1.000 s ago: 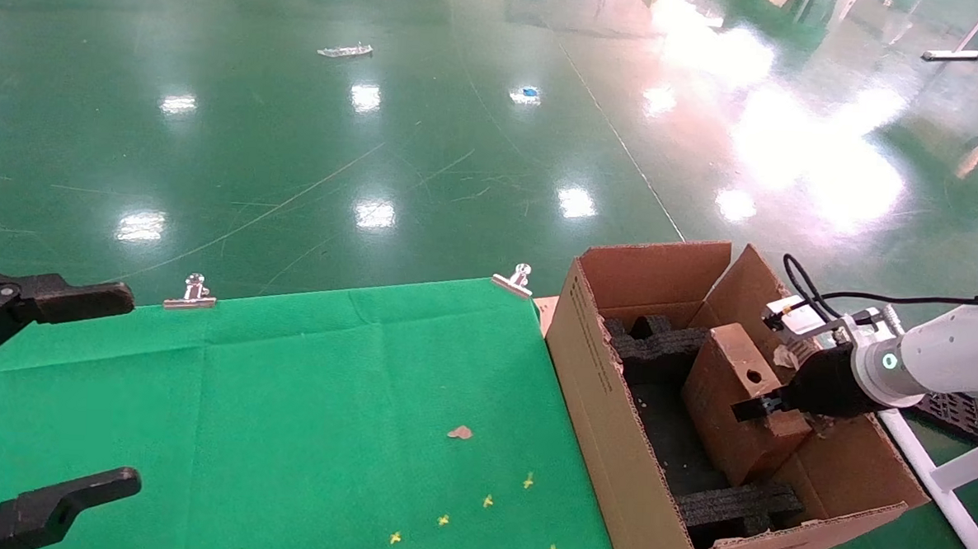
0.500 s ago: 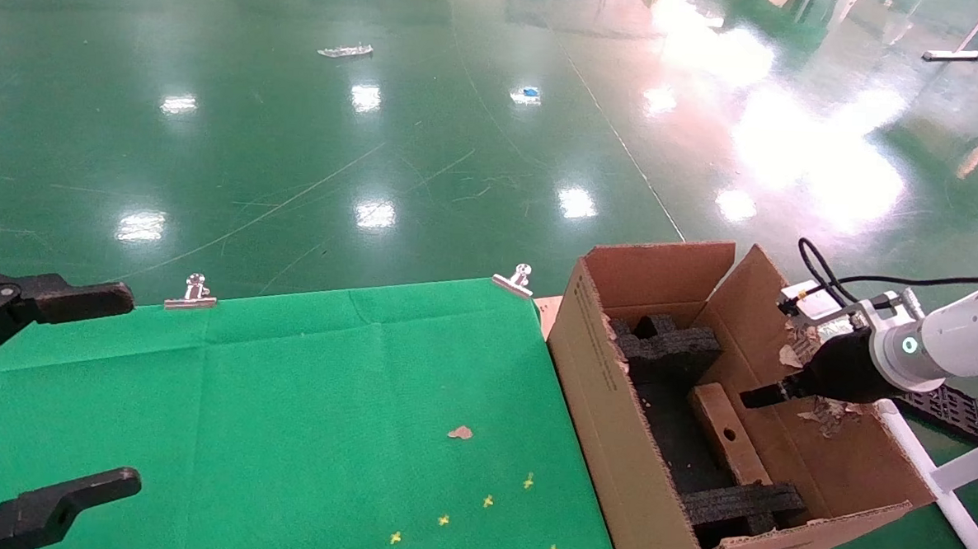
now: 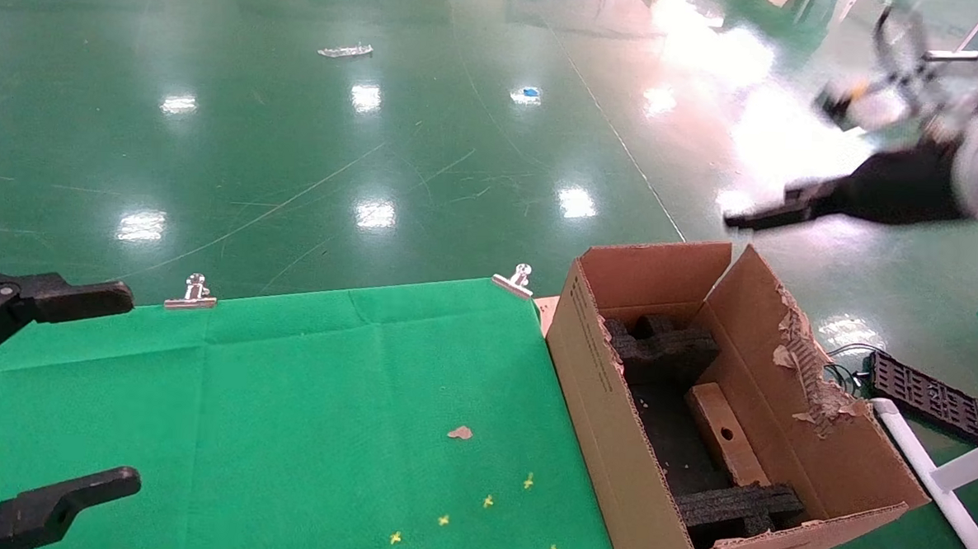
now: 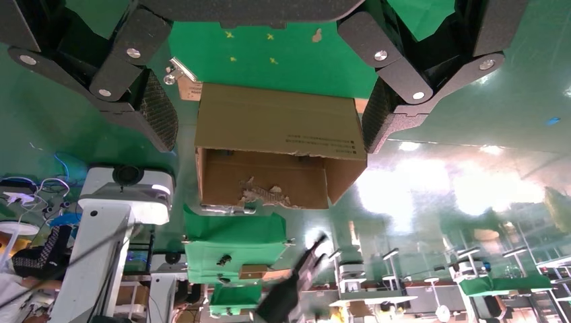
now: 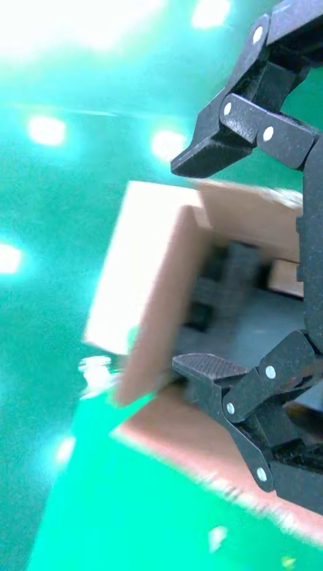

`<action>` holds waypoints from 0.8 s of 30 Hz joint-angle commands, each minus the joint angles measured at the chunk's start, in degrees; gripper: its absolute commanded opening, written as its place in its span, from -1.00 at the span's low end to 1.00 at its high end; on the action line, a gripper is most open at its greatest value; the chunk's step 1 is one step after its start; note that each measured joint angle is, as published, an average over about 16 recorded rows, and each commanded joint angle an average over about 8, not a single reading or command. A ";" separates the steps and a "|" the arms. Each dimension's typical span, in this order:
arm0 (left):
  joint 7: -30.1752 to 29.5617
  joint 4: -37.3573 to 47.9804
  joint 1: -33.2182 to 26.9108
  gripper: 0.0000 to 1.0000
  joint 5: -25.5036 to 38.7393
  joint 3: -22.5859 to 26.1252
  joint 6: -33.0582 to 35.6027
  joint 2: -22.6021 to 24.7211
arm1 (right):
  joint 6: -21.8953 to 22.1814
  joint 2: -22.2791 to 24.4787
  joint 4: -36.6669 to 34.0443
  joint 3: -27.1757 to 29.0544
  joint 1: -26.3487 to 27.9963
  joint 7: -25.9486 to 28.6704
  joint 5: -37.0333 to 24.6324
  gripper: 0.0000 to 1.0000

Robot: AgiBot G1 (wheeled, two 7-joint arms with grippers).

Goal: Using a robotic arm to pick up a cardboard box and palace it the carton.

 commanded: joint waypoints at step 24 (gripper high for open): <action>0.04 0.06 -0.01 1.00 -0.03 0.04 -0.01 -0.01 | -0.06 3.06 13.95 9.21 -2.85 -3.90 2.67 1.00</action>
